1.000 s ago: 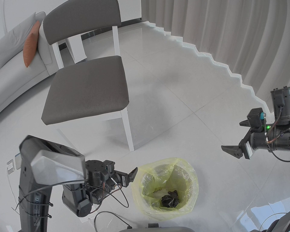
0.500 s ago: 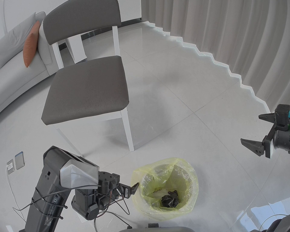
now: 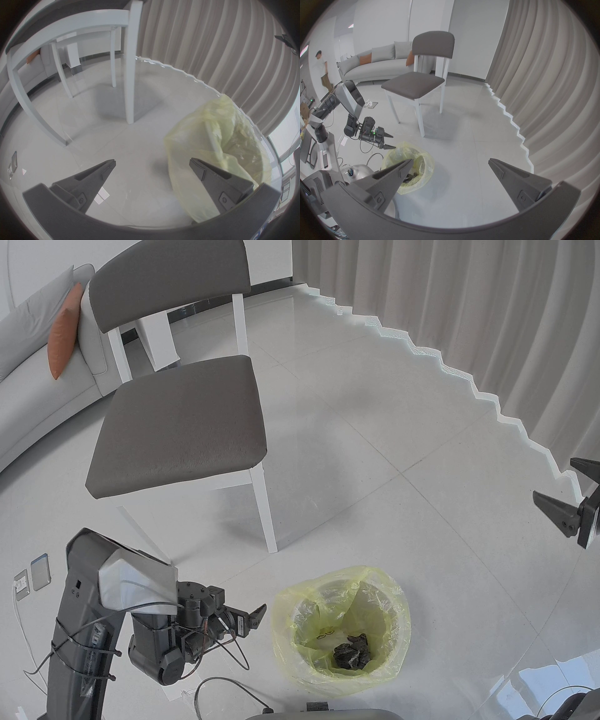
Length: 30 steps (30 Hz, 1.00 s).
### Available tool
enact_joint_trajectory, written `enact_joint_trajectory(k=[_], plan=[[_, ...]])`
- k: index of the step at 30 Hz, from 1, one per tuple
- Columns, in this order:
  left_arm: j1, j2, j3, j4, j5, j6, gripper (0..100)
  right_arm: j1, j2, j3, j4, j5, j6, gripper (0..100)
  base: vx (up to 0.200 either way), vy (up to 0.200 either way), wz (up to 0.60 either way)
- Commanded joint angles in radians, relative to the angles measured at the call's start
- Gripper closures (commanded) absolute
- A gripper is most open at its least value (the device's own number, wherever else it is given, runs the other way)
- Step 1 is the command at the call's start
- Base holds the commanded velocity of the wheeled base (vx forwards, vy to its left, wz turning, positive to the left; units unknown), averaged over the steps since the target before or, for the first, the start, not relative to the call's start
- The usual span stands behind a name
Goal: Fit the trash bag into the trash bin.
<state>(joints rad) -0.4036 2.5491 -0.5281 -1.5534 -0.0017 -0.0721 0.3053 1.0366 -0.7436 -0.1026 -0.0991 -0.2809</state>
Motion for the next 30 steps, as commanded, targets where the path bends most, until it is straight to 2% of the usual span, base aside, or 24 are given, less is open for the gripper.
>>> enact_joint_trajectory(k=[1, 3, 9, 11, 19, 22, 24, 25, 26, 29, 30], plan=[[0.032, -0.168, 0.049, -0.017, -0.023, -0.018, 0, -0.072, -0.07, 0.021, -0.034, -0.007, 0.065, 0, 0.0, 0.0, 0.0], [0.035, -0.204, 0.065, -0.017, -0.023, -0.028, 0, -0.084, -0.081, 0.032, -0.034, -0.007, 0.071, 0, 0.0, 0.0, 0.0], [0.066, -0.515, 0.226, -0.017, -0.023, -0.051, 0, -0.23, -0.202, 0.078, -0.032, -0.004, 0.072, 0, 0.0, 0.0, 0.0], [0.08, -0.618, 0.286, -0.017, -0.023, -0.052, 0, -0.255, -0.256, 0.104, -0.028, 0.001, 0.072, 0, 0.0, 0.0, 0.0], [0.149, -0.992, 0.494, -0.017, -0.024, -0.058, 0, -0.267, -0.54, 0.369, -0.031, 0.015, 0.077, 0, 0.0, 0.0, 0.0], [0.164, -1.084, 0.528, 0.003, -0.023, -0.063, 0, -0.267, -0.655, 0.454, -0.031, 0.038, 0.1, 0, 0.0, 0.0, 0.0], [0.186, -1.198, 0.528, 0.09, -0.024, -0.087, 0, -0.267, -0.777, 0.518, -0.026, 0.079, 0.146, 0, 0.0, 0.0, 0.0], [0.186, -1.198, 0.528, 0.09, -0.024, -0.087, 0, -0.267, -0.777, 0.518, -0.026, 0.079, 0.146, 0, 0.0, 0.0, 0.0], [0.187, -1.297, 0.525, 0.179, -0.024, -0.09, 0, -0.267, -0.876, 0.561, -0.019, 0.095, 0.187, 0, 0.0, 0.0, 0.0], [0.189, -1.442, 0.507, 0.329, -0.023, -0.09, 0, -0.272, -0.978, 0.593, 0.029, 0.09, 0.264, 0, 0.0, 0.0, 0.0], [0.189, -1.449, 0.505, 0.337, -0.023, -0.09, 0, -0.273, -0.981, 0.593, 0.03, 0.091, 0.269, 0, 0.0, 0.0, 0.0]])
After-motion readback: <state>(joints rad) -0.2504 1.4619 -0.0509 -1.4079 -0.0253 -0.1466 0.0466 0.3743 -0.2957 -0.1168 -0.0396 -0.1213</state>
